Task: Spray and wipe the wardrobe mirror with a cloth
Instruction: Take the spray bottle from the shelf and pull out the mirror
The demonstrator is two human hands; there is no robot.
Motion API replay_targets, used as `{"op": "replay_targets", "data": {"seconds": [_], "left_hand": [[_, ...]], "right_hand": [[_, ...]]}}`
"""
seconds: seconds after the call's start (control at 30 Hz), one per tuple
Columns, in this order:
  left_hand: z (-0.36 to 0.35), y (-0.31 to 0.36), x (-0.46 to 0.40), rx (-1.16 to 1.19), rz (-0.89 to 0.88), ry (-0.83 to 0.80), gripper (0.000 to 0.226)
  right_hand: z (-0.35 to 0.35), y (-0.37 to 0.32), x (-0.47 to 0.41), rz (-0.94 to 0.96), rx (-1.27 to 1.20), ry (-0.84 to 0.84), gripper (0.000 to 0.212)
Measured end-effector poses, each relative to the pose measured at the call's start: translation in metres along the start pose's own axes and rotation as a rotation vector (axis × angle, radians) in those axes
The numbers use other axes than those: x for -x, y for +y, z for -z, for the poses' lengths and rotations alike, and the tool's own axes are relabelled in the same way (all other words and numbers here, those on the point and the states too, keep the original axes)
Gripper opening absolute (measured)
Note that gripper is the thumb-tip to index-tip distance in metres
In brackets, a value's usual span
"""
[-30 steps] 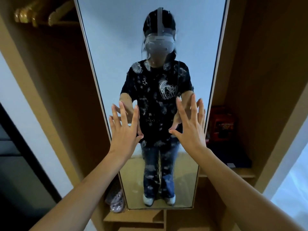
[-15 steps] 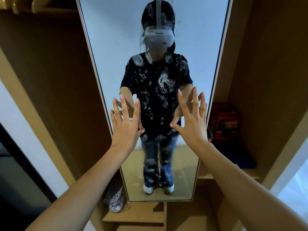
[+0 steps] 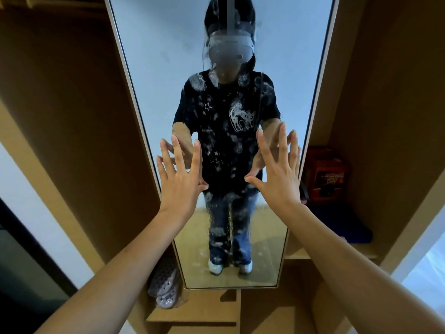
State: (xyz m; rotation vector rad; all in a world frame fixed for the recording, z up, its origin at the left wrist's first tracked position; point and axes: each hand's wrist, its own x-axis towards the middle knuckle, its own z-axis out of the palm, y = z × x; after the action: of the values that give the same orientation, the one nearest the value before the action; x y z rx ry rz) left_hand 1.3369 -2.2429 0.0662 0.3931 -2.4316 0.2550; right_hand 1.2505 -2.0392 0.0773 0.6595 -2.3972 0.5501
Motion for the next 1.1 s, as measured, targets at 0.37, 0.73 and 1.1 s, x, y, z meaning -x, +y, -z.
{"op": "replay_targets", "data": {"seconds": [0.37,0.73,1.1], "left_hand": [[0.019,0.004,0.005,-0.01,-0.001,-0.071,0.107],[0.04,0.027,0.055,0.198,-0.116,-0.146,0.069],[0.037,0.055,0.099,0.352,-0.206,-0.35,0.065]], "right_hand": [[0.007,-0.003,0.003,-0.006,0.027,-0.007,0.109],[0.022,0.002,0.051,0.002,-0.103,-0.039,0.084],[0.036,0.019,0.12,-0.164,-0.232,-0.154,0.066]]}}
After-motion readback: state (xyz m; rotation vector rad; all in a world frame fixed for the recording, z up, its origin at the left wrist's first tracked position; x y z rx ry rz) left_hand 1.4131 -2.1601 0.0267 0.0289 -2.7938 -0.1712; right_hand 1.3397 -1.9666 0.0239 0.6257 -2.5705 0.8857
